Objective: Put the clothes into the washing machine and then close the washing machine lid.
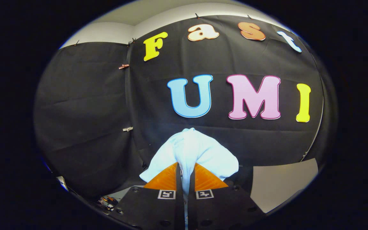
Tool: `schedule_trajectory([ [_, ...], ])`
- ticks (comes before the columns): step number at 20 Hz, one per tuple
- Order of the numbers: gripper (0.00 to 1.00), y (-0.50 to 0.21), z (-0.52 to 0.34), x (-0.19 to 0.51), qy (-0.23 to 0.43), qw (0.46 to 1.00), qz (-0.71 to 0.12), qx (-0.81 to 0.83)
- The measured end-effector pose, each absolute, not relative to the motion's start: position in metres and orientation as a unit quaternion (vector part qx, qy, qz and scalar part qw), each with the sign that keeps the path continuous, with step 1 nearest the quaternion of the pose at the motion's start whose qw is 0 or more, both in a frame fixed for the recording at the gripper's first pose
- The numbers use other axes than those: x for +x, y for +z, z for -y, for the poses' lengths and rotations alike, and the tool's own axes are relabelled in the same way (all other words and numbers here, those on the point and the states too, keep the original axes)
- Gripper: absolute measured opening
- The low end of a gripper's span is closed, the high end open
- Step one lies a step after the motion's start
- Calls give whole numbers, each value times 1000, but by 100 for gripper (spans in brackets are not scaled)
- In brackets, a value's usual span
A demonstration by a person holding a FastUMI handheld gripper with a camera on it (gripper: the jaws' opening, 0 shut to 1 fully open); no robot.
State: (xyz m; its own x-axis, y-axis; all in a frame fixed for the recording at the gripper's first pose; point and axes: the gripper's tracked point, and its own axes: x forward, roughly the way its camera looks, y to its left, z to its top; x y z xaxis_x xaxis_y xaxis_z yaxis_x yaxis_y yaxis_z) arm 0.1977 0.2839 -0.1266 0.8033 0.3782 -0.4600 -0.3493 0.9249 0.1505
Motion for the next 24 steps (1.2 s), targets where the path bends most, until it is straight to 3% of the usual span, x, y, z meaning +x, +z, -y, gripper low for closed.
schedule_trajectory([
  [10,8,-273,-296,239,144,938,-315,-1],
  [24,8,-459,-285,221,108,894,-435,-19],
])
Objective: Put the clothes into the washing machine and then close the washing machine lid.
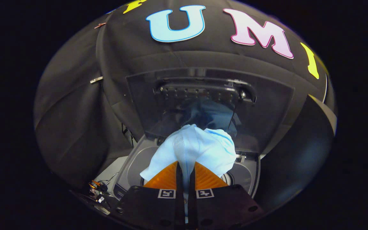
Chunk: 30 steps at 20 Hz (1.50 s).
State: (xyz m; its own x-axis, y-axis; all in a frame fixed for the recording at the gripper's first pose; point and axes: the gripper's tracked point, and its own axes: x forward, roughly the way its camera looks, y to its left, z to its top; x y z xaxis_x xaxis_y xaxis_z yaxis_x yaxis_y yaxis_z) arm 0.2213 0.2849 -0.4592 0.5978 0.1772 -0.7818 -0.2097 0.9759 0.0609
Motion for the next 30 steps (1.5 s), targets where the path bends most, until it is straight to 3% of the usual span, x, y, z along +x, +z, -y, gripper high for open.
schedule_trajectory([
  [4,9,-474,-283,214,105,888,-447,-19],
  [5,13,-471,-285,214,109,888,-446,-15],
  [9,100,-460,-279,216,103,898,-427,-14],
  [20,100,-389,-289,216,115,918,-378,-10],
  [30,99,-290,-284,268,100,948,-302,22],
])
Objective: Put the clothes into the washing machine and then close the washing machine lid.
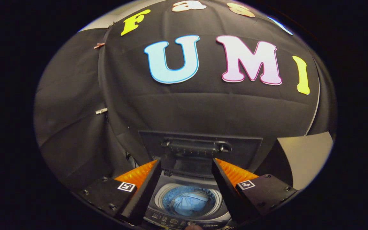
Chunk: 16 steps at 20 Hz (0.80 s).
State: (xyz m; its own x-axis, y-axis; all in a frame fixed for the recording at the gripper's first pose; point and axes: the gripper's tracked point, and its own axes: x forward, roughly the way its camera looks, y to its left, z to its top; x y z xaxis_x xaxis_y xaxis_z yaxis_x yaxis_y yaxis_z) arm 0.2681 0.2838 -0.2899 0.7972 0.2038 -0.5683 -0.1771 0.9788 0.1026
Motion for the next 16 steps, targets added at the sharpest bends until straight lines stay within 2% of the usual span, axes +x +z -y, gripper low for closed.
schedule_trajectory([
  [6,99,-290,-274,318,82,951,-297,17],
  [12,99,-330,-273,379,83,939,-331,43],
  [16,99,-341,-262,406,73,943,-320,50],
])
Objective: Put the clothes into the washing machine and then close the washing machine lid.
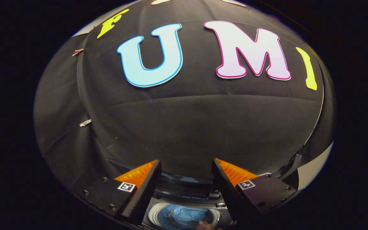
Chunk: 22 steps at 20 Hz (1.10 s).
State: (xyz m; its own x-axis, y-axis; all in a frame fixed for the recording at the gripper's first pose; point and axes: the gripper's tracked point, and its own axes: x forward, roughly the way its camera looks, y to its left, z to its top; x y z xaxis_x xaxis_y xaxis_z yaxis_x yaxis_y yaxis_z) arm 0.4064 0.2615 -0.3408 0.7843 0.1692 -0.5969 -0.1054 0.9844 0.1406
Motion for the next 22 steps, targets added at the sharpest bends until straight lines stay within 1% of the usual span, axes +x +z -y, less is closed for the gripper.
schedule_trajectory([
  [2,99,-346,-255,416,66,945,-317,50],
  [5,99,-366,-240,416,52,935,-348,44],
  [11,100,-362,-239,411,50,936,-345,37],
  [22,100,-352,-247,316,50,930,-364,32],
])
